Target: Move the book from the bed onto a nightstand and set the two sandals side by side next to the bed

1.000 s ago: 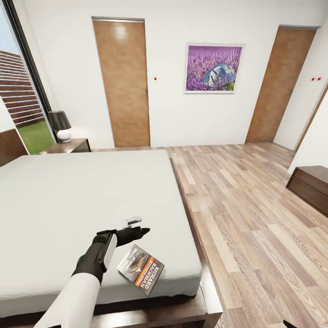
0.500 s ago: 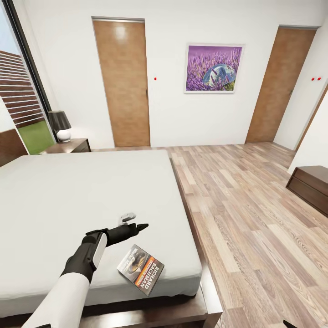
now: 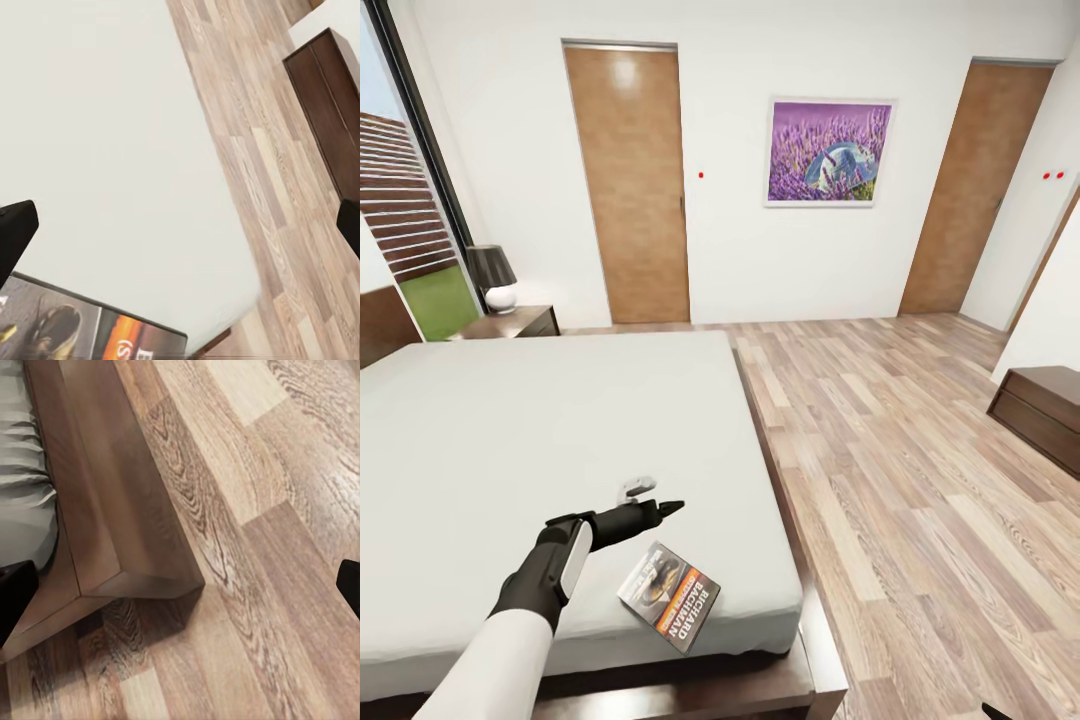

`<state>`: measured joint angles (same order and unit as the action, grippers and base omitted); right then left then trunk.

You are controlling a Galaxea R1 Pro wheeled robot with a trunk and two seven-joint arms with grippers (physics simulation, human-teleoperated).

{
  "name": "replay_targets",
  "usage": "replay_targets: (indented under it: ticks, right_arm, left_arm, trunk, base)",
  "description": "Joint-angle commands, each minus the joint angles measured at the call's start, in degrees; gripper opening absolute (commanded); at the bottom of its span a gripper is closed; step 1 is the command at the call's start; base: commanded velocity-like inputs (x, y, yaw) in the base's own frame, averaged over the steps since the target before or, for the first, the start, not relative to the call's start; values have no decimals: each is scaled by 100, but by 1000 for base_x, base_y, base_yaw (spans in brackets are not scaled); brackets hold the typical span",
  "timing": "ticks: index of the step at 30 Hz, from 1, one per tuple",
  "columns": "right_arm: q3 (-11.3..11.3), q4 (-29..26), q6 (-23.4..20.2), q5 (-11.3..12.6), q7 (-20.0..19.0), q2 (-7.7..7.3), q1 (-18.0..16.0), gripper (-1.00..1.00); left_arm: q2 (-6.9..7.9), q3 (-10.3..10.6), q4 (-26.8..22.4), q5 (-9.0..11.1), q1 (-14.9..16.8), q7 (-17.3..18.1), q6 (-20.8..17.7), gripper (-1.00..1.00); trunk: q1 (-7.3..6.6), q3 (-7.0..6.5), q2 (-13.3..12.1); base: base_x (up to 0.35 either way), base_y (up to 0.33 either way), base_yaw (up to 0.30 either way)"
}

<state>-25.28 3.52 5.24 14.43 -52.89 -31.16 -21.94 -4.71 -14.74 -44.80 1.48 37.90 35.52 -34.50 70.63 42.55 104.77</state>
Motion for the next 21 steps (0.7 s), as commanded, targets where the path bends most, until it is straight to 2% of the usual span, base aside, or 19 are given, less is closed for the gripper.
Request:
replay_targets:
  ticks: [1, 8, 14, 18, 21]
  right_arm:
    - [50, 29, 52, 47, -20, -4, -12, 100]
    - [50, 26, 52, 47, -24, -4, -12, 100]
    - [51, 27, 51, 45, -21, -4, -12, 100]
    - [50, 26, 55, 46, -21, -4, -12, 100]
    - [50, 26, 54, 45, -20, -4, -12, 100]
  left_arm:
    - [-6, -28, -3, 12, -9, 17, -50, 100]
    - [-1, -29, -2, 3, -103, 13, -41, 100]
    - [127, -29, 6, 2, -279, 10, -23, 100]
    - [285, -27, 7, 2, -528, 16, 81, 100]
    - [307, -28, 4, 2, -619, 16, 125, 100]
  trunk:
    - [-23, -13, -39]
    - [-177, -139, -319]
    - [-309, -246, -560]
    - [-397, -318, -720]
    - [-462, -372, -841]
  base:
    - [0, 0, 0]
    - [0, 0, 0]
    - [0, 0, 0]
    - [0, 0, 0]
    - [0, 0, 0]
